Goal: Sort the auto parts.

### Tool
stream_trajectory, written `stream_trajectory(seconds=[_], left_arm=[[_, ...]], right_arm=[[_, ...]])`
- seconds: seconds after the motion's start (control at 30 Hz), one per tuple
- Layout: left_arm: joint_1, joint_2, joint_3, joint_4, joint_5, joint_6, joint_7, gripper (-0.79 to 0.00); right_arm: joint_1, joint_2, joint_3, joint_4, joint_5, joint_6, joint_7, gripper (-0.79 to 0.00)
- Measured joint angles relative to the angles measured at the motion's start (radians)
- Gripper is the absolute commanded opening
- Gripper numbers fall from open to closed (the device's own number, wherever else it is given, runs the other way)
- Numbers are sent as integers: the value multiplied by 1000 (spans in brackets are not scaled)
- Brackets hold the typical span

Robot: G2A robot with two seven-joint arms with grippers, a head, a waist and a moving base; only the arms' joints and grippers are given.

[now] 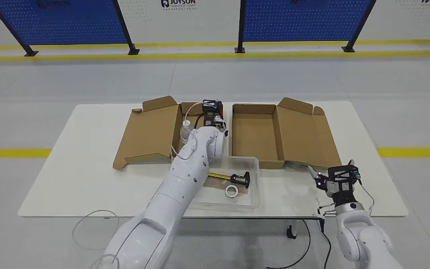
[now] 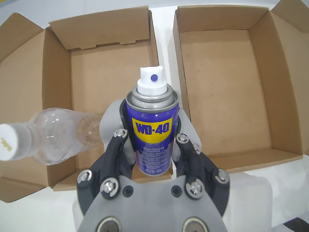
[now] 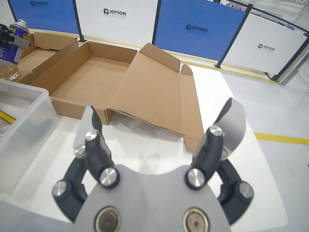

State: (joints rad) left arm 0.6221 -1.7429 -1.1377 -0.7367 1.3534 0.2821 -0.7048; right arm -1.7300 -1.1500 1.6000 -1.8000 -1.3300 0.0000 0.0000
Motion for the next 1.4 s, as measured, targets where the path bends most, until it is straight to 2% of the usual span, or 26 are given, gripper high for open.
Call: stream_trajectory(seconds=[0.23,0.53,0.6,0.83,0.93,1.1,1.2,1.33,1.4], left_arm=[[-68,-21,19,165,-42,0,24,-785],[-124,-43,32,299,-86,0,50,-785],[-133,-47,34,319,-92,0,53,-683],[-161,-57,38,382,-111,1,67,-582],[-169,-59,38,399,-118,2,74,-465],[-177,-62,37,416,-131,6,87,-379],[-180,-64,38,423,-134,6,92,-289],[-185,-67,40,426,-140,7,99,-231],[-188,-68,41,423,-142,9,103,-139]], right_arm=[[0,0,0,0,0,0,0,0],[0,0,0,0,0,0,0,0],[0,0,0,0,0,0,0,0],[0,0,0,0,0,0,0,0],[0,0,0,0,0,0,0,0],[0,0,0,0,0,0,0,0],[0,0,0,0,0,0,0,0],[0,0,0,0,0,0,0,0],[0,0,0,0,0,0,0,0]])
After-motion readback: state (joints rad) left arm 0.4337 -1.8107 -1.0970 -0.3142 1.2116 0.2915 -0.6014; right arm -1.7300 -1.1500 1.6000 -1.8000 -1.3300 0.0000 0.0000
